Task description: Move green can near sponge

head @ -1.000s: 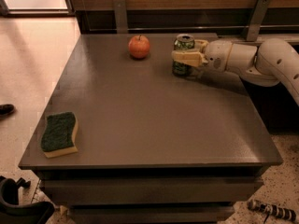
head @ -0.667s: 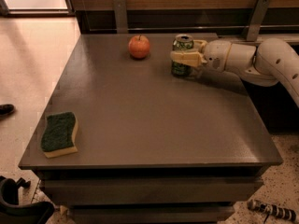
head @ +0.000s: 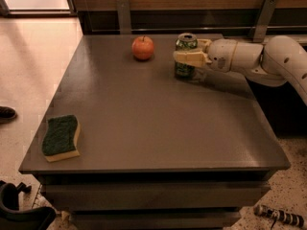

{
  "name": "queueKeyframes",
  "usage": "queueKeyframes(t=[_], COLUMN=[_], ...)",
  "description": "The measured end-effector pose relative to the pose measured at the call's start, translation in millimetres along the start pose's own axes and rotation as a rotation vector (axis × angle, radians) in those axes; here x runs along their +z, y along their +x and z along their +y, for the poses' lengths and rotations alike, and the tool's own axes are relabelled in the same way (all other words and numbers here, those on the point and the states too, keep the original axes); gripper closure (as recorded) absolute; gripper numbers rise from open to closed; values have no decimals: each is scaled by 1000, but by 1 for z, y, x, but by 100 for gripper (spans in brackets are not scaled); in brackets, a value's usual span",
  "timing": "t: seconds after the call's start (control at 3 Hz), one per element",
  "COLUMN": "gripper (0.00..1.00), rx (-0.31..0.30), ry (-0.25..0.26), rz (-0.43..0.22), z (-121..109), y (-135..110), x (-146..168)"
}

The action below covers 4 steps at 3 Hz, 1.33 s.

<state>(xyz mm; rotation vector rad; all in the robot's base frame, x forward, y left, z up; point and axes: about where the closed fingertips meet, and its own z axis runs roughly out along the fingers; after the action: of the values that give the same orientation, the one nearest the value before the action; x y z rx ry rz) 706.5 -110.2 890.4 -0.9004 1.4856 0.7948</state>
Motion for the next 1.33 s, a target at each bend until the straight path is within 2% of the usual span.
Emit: queueKeyframes(t=[0.67,1.33], gripper=[100,100], rx=[-22,2], ry=[-27,-103], rz=[5,-42], z=[51,136], y=[-37,-49], x=[2,7])
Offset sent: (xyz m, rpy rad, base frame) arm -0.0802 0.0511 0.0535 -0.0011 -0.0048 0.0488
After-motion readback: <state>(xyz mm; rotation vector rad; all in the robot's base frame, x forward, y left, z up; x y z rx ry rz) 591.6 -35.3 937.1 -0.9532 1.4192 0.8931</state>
